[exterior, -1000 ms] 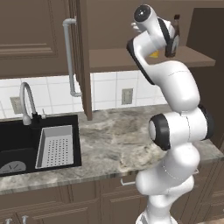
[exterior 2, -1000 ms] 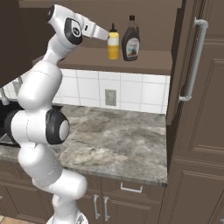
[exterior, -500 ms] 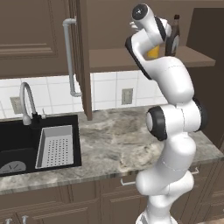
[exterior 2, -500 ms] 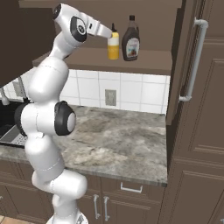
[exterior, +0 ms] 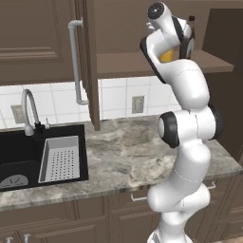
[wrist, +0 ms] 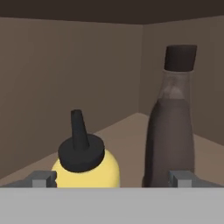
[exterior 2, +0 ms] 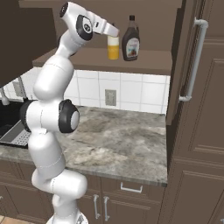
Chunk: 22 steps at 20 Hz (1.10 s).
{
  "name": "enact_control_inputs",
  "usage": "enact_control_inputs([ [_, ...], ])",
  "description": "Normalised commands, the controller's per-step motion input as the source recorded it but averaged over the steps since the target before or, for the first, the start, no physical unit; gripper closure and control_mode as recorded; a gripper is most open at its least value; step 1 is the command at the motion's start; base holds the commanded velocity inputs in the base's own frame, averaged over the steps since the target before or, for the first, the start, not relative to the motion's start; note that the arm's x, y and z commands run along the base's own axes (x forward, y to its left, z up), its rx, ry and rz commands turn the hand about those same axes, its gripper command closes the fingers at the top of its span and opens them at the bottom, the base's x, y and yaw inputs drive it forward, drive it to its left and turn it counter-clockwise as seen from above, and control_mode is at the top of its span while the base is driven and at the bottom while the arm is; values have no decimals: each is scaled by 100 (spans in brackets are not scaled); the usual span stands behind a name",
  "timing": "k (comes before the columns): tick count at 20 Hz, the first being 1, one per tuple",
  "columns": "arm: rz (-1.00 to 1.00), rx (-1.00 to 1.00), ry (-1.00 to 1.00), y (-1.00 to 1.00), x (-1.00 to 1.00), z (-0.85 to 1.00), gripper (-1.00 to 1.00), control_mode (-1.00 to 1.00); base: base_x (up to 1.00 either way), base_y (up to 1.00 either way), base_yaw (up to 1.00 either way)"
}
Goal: Move the mustard and syrup bottle from the cabinet to the dining counter.
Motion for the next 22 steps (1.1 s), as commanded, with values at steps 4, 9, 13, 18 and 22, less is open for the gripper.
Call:
enact_control_inputs([
  [4,-2,0,0,-27,3,-9,-100,-100,0,0,0],
  [9,0,0,0,-7,0,-19,-100,-100,0,0,0],
  [13,0,0,0,0,0,-27,-100,-100,0,0,0],
  [18,0,0,1,4,1,-35,-100,-100,0,0,0],
  [22,0,0,1,0,18,-26,-100,-100,0,0,0],
])
